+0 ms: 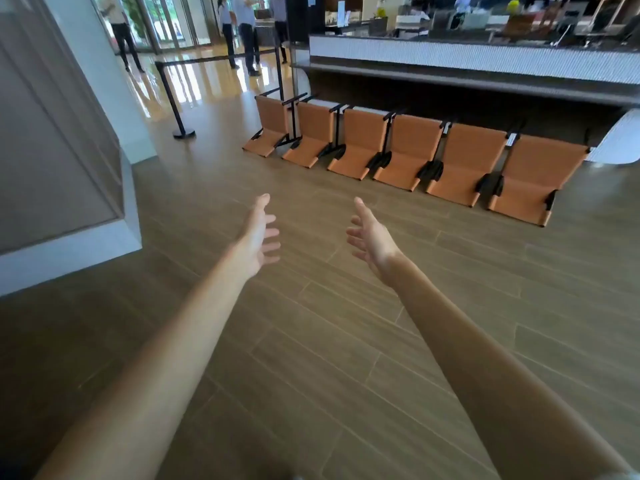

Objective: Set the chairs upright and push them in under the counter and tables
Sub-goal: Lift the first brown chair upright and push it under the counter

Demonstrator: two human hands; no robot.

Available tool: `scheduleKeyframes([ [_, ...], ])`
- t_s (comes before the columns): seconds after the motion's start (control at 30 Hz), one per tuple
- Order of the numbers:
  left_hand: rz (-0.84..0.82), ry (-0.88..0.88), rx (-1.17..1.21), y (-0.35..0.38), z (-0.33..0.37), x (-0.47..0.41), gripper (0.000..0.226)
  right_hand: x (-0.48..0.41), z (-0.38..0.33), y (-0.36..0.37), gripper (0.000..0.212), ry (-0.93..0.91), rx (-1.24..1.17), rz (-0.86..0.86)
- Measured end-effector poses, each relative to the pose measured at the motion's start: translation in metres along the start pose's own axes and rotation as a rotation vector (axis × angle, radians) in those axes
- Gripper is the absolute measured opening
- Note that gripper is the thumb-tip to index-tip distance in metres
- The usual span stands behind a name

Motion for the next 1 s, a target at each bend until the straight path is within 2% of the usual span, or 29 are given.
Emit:
scheduleKeyframes([
  [0.2,0.043,-0.052,0.036,-0.061,0.018,-0.063,0.067,-0.062,-0.015,0.073,0.089,0.017,0.014,-0.047],
  [0.47,0.086,-0.108,0.040,-0.105,0.018,-0.146,0.065,-0.142,-0.006,0.125,0.082,0.074,0.048,-0.075],
  [0.83,0.114,-0.189,-0.015,-0.103,0.021,-0.285,0.060,-0.286,0.016,0.149,0.084,0.142,0.067,-0.115],
  [1.0,0.132,-0.222,-0.057,-0.086,0.047,-0.363,0.059,-0.371,0.003,0.141,0.084,0.167,0.048,-0.113],
])
Point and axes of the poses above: each hand's wrist, its own x-axis away from the middle knuckle, its own y-axis out of the palm, z = x × y, the point moved 7 cm from there along -x, towards the middle knuckle, and after that the axes turned 1 degree about -x, right-handed, at the moved point
